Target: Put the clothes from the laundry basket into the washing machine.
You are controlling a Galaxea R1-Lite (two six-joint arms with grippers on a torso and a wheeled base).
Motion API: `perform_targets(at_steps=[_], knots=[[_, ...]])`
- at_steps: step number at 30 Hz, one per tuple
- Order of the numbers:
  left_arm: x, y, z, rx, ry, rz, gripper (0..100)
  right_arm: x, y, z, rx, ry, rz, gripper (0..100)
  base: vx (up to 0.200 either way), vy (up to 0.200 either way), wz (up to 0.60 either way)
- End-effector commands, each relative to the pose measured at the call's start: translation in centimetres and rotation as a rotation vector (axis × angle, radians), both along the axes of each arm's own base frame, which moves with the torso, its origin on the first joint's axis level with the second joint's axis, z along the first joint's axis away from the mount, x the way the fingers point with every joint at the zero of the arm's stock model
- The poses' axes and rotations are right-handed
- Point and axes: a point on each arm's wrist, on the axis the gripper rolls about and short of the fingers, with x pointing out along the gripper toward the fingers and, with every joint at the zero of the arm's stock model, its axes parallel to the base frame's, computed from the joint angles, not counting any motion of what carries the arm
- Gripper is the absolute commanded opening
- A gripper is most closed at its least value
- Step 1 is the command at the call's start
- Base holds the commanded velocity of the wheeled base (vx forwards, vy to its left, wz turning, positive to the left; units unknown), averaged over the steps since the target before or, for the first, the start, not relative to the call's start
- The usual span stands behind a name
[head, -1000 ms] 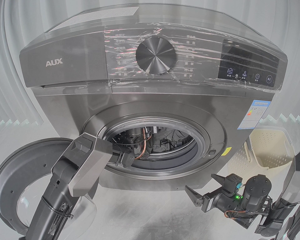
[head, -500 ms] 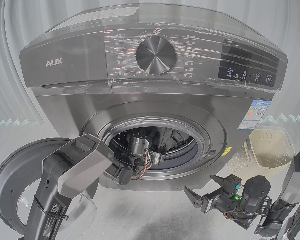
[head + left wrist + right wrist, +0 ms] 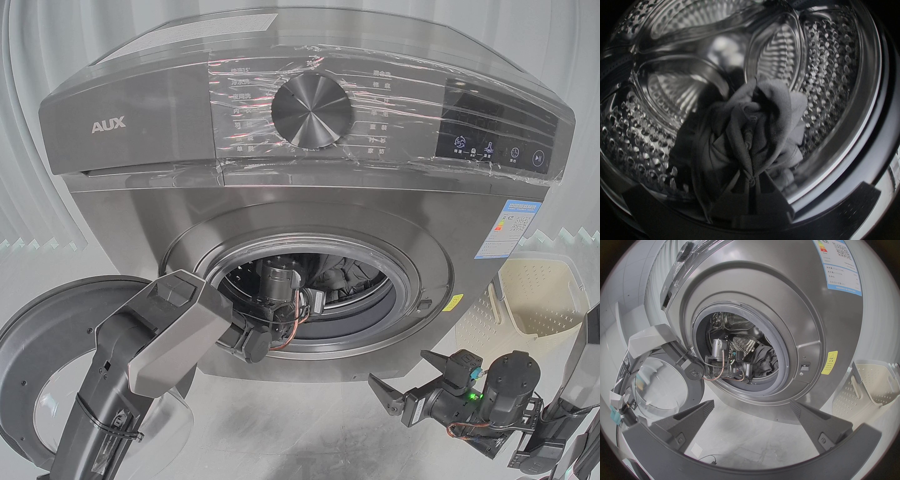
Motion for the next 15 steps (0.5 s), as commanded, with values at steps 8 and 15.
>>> perform_targets(at_steps=[8,15], knots=[[4.2,0.1,1.5,-0.115,-0.196,0.111,0,0.1,0.0,0.0,0.001,0.001,-0.004,100,0.000,0.000,0.00],[4.9,0.1,2.3,-0.143,-0.242,0.123,0,0.0,0.0,-0.1,-0.002,0.003,-0.001,100,0.000,0.000,0.00]])
